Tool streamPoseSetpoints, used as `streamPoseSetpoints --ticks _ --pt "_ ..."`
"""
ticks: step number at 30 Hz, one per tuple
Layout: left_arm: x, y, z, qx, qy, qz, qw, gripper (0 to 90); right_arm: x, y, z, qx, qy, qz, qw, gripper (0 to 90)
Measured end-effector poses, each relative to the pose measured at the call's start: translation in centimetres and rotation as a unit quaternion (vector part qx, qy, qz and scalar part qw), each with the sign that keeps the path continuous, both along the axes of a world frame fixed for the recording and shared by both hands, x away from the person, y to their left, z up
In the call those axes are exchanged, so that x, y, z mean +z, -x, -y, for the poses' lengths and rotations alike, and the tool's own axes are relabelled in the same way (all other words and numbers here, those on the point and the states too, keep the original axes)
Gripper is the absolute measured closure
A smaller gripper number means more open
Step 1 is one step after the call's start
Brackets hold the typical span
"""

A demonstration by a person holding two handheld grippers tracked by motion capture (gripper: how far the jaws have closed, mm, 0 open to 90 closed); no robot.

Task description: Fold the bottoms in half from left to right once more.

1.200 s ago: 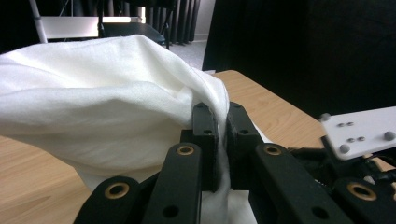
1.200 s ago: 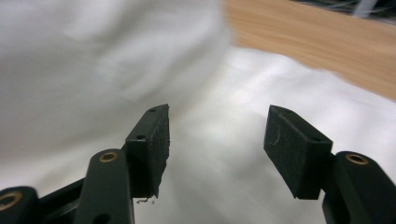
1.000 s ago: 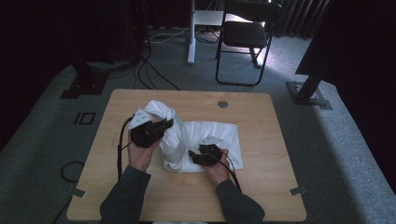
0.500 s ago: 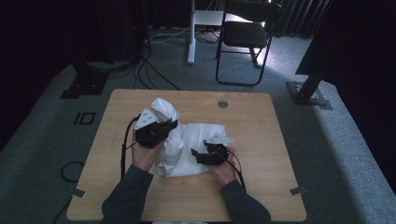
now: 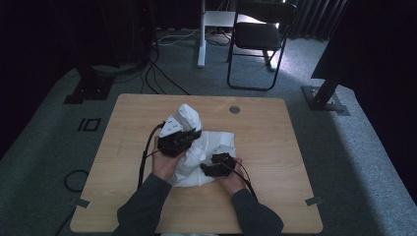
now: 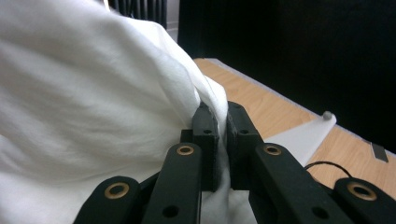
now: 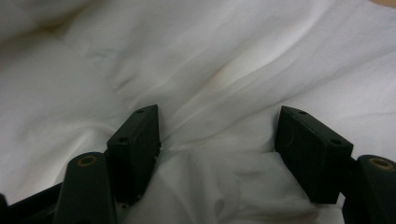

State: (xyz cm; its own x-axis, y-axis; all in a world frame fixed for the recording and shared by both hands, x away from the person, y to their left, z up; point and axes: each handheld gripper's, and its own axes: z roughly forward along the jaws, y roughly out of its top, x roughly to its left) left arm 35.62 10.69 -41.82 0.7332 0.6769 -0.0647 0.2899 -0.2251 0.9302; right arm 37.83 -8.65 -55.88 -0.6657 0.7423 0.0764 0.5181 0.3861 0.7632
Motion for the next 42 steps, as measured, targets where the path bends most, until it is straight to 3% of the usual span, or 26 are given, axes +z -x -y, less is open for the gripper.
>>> streamPoseSetpoints --ticks 3,7,11,14,17,24,29,33,37,39,42 --pt "-0.7 -0.3 0.6 -0.008 -0.003 -0.007 0.9999 85.6 1.0 0.4 2.1 0.012 -0.044 0.002 0.999 31.4" --pt "-1.7 -1.1 1.8 -0.032 -0.009 -0.021 0.9992 85.4 2.8 0.5 6.9 -0.039 -0.08 0.029 0.9956 32.8" --pt "-3.5 -2.0 3.2 -0.049 -0.018 -0.038 0.9979 85.4 2.9 0.1 10.9 -0.098 -0.081 0.023 0.9916 33.6" --pt "-5.0 -2.6 4.2 -0.056 -0.022 -0.057 0.9966 85.3 2.6 0.2 12.1 -0.12 -0.084 0.019 0.989 33.5" --pt "-6.6 -3.1 5.3 -0.064 -0.036 -0.073 0.9946 85.2 2.9 0.2 12.2 -0.124 -0.079 0.032 0.9886 33.5" --pt "-10.6 -4.0 6.8 -0.085 -0.043 -0.108 0.9896 84.3 3.7 0.4 11.5 -0.118 -0.072 0.054 0.9889 33.3" --pt "-10.8 -4.0 7.0 -0.079 -0.055 -0.107 0.9896 82.4 5.0 0.5 11.2 -0.107 -0.092 0.073 0.9874 32.2" --pt "-10.8 -3.9 7.3 -0.076 -0.062 -0.105 0.9896 78.9 6.7 0.5 10.6 -0.071 -0.13 0.086 0.9852 29.2" --pt "-10.6 -3.9 7.2 -0.081 -0.066 -0.103 0.9892 73.5 7.6 -0.7 9.0 -0.044 -0.125 0.087 0.9875 28.7" --pt "-10.4 -3.7 7.1 -0.081 -0.063 -0.102 0.9894 70.0 7.5 -1.7 8.2 -0.047 -0.114 0.074 0.9897 37.7" --pt "-9.2 -3.1 6.7 -0.085 -0.055 -0.094 0.9905 61.2 7.2 -3.1 7.2 -0.05 -0.074 0.062 0.9941 68.6"
